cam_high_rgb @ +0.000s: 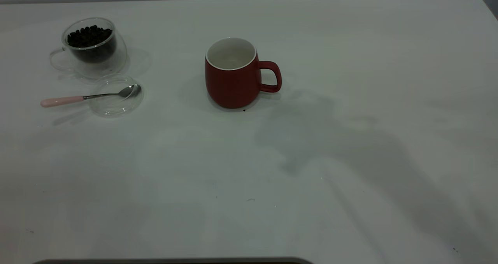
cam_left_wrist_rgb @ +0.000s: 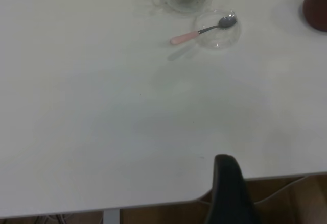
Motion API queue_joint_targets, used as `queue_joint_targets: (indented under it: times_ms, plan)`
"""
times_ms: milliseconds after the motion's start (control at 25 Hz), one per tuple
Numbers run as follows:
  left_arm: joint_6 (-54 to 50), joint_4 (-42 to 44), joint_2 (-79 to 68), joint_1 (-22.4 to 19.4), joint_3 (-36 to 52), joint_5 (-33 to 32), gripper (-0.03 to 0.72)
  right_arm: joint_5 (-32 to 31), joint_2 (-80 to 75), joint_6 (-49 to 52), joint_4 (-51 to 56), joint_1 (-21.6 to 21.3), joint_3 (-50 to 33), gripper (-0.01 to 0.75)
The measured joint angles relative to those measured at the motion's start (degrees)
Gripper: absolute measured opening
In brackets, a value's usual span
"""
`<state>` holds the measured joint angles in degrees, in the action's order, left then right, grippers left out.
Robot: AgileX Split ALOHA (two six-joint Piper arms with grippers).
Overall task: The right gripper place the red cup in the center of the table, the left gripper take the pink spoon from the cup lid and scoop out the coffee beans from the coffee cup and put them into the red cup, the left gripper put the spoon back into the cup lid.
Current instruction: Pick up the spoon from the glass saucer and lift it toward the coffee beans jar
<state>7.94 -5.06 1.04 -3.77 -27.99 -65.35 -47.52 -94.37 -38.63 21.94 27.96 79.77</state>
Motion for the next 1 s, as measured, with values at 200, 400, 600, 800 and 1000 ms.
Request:
queue_joint_targets:
  times_ms: [200, 400, 600, 800, 1000]
  plan:
    - [-0.06, 0.00, 0.00, 0.00, 0.00, 0.00, 0.525, -18.83, 11.33, 22.58, -12.95, -0.06, 0.00, 0.591]
    - [-0.14, 0.00, 0.00, 0.00, 0.00, 0.00, 0.525, -23.08, 18.22, 28.44, -16.13, -0.06, -2.83, 0.591]
    - [-0.14, 0.00, 0.00, 0.00, 0.00, 0.00, 0.525, -23.29, 26.12, 28.44, -15.99, -0.06, -10.99, 0.591]
    - [-0.14, 0.00, 0.00, 0.00, 0.00, 0.00, 0.525, -23.29, 34.61, 29.33, -15.87, -0.06, -21.60, 0.591]
    - [-0.14, 0.00, 0.00, 0.00, 0.00, 0.00, 0.525, -23.29, 43.22, 31.49, -15.87, -0.06, -32.44, 0.591]
